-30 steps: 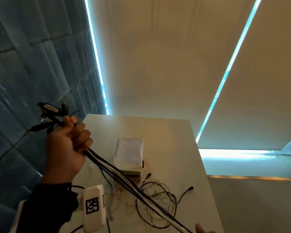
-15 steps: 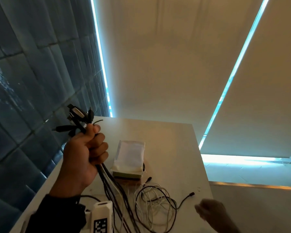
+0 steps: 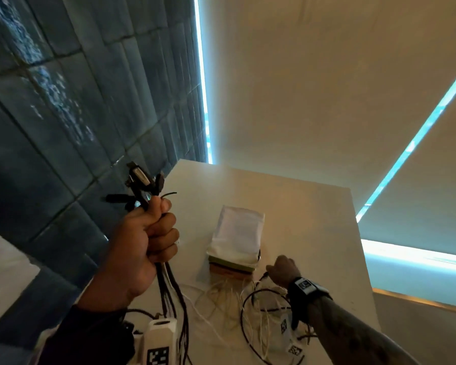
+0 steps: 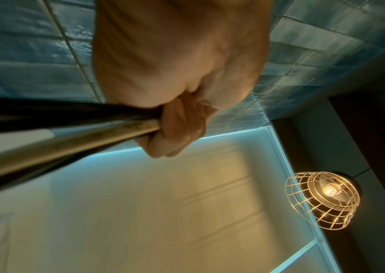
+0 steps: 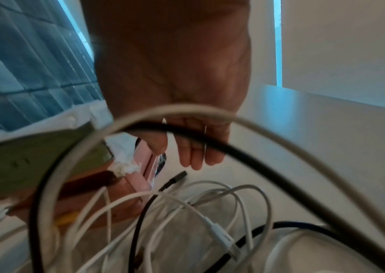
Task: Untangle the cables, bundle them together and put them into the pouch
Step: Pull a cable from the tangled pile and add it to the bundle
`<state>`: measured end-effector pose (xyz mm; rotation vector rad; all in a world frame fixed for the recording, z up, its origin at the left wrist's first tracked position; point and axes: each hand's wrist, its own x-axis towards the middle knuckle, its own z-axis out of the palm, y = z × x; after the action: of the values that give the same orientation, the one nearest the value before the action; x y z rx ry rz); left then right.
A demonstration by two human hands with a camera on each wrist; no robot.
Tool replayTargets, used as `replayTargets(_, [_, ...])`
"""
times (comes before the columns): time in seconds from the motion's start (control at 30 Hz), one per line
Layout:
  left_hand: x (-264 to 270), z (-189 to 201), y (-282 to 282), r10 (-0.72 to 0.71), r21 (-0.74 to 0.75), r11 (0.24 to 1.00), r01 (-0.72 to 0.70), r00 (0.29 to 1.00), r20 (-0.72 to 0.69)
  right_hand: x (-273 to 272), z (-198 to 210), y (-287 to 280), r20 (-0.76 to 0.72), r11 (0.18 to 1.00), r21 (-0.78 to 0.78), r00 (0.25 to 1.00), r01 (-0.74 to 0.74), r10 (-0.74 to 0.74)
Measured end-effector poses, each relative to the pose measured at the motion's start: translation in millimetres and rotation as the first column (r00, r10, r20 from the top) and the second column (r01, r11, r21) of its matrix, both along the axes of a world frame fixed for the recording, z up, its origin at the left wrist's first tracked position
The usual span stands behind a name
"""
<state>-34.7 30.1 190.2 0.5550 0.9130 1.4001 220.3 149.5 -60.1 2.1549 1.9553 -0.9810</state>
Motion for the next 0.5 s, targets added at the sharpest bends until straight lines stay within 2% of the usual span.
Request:
replayTargets(0.2, [-4.7, -3.4, -1.9, 0.019, -0.052, 0.998, -0.021, 0.999, -0.033, -22.4, -30.1, 0.1, 0.131, 0.992, -0.124, 0.990, -0.039, 0.055])
replayTargets(0.3, [-0.4, -6.1, -1.1, 0.000, -0.056, 0.998, -0.003, 0.999, -0.046, -21.8, -38.2, -6.5, 0.107, 0.991, -0.129, 0.994, 0.030, -0.016])
replayTargets(0.37, [3.8, -9.6, -0.3, 0.000, -0.053, 0.999, -0.004, 0.998, -0.068, -16.7, -35.2, -4.8, -0.020, 0.982, -0.096, 0.986, 0.164, -0.166])
replayTargets(0.4, [6.0, -12.0, 0.5, 0.005, -0.053, 0.999, -0.009, 0.997, -0.081, -14.0, -31.0, -3.6, -0.119, 0.965, -0.079, 0.959, 0.250, -0.258])
replayTargets(0.47, [10.6, -18.4, 3.4, 0.015, -0.048, 0.999, -0.020, 0.996, -0.089, -9.5, -15.3, -2.8, -0.334, 0.915, -0.003, 0.862, 0.404, -0.382])
replayTargets(0.5, [14.1, -21.7, 5.4, 0.020, -0.046, 0.999, -0.024, 0.996, -0.088, -8.4, -3.7, -5.3, -0.451, 0.875, 0.041, 0.790, 0.483, -0.415])
